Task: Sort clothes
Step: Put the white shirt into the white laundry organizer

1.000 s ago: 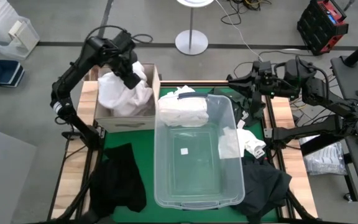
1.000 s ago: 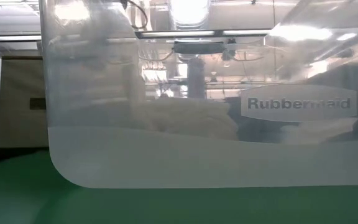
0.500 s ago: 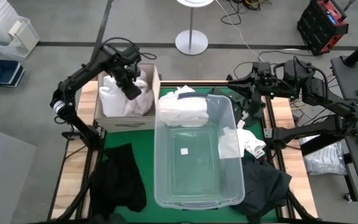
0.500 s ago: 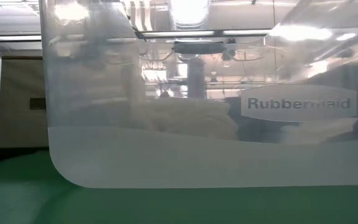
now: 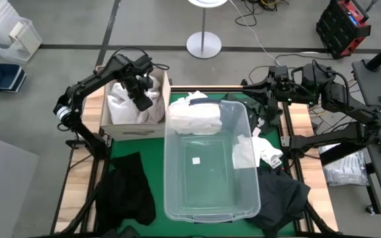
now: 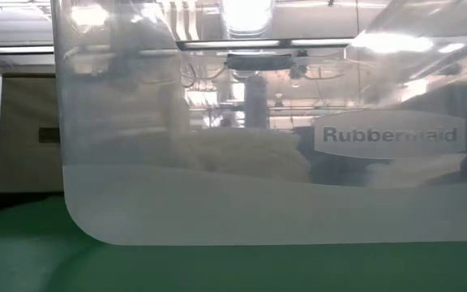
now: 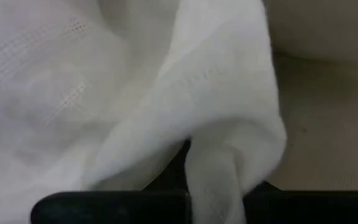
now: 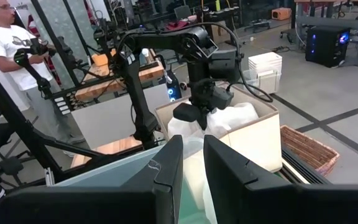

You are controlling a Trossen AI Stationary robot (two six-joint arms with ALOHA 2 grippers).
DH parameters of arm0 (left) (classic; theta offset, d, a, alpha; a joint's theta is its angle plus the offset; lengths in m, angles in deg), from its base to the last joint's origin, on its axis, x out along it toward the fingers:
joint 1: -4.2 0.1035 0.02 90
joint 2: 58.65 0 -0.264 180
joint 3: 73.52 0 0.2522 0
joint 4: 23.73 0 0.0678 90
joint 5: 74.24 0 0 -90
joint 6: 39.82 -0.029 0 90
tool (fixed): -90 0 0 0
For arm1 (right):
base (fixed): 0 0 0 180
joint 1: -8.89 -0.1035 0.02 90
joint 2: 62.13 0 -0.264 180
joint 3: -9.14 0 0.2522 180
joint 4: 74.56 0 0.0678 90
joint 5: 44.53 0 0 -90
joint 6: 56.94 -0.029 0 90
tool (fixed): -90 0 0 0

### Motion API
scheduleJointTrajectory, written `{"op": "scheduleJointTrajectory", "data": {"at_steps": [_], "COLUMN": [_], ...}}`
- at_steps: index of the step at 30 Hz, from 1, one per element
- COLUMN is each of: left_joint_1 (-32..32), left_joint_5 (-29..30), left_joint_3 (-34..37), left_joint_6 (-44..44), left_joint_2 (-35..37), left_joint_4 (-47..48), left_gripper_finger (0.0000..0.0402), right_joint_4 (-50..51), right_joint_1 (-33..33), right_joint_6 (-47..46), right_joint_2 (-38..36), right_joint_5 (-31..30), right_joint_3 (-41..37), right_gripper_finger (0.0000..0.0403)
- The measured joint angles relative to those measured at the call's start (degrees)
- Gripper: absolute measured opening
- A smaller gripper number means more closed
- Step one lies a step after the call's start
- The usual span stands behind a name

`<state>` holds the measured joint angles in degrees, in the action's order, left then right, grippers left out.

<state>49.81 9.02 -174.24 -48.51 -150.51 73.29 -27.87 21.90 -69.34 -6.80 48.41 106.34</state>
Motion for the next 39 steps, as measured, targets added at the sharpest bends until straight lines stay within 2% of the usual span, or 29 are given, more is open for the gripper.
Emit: {"op": "scheduleJointTrajectory", "data": {"at_steps": [18,32,39], "left_joint_1": [0.3,0.3,0.3], "left_joint_5": [-2.8,-2.9,-2.9], "left_joint_3": [0.8,12.6,15.0], "left_joint_6": [-11.4,-18.0,-21.9], "left_joint_2": [0.0,0.0,0.0], "left_joint_4": [-6.1,-9.1,-12.3], "left_gripper_finger": [0.0,0.0,0.0], "right_joint_4": [0.0,-0.1,-0.1], "right_joint_1": [0.0,0.0,0.0], "right_joint_6": [0.0,0.3,0.4], "right_joint_2": [0.0,0.0,0.0], "right_joint_5": [0.0,0.0,0.0], "right_joint_3": [0.0,0.0,0.0], "right_gripper_finger": [0.0057,0.0057,0.0057]}}
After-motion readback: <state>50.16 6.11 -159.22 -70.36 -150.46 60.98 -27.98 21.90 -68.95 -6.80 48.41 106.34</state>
